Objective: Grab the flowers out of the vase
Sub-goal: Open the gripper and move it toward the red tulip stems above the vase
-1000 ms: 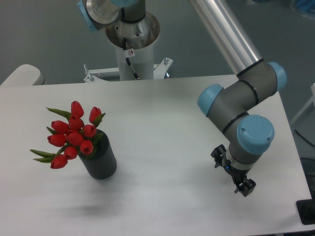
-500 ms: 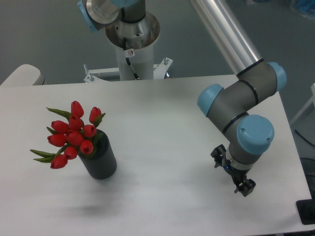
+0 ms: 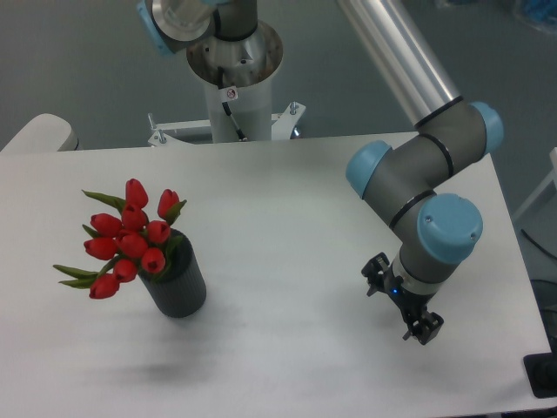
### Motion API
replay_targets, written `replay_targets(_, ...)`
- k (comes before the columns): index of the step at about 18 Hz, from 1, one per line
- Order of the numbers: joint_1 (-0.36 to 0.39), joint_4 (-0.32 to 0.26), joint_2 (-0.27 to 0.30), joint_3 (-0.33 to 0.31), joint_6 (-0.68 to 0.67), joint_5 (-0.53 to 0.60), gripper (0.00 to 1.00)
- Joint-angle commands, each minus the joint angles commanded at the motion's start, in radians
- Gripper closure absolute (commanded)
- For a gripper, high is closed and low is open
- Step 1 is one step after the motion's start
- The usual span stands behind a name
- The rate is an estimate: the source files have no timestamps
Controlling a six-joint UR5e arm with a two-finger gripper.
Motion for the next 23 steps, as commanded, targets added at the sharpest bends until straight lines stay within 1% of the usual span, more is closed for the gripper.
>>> replay_targets(5, 0.008, 0.002, 0.057, -0.066, -0.005, -0.161, 0.0)
replay_targets(7, 0.011, 0.0, 0.061, -0.072, -0.005, -0.209, 0.0)
replay_targets(8, 0.011, 0.0, 0.075, -0.083, -0.006, -0.233, 0.0)
replay_targets(9, 0.011, 0.0, 0.092, -0.101, -0.005, -0.262, 0.0)
replay_targets(11, 0.011, 0.0, 0.118, -0.136, -0.008, -0.359, 0.0)
replay_targets(14, 0.02, 0.0, 0.175, -0.221, -0.037, -0.532, 0.0)
replay_targets(16, 0.035, 0.003, 0.206, -0.267, -0.041, -0.615, 0.0)
replay_targets(19, 0.034, 0.002, 0.241, -0.33, -0.041, -0.638, 0.0)
replay_targets(21, 0.026, 0.002, 0.288, -0.386, -0.041, -0.64, 0.0)
replay_targets(23, 0.014, 0.003, 0.318, -0.434, -0.04, -0.648, 0.0)
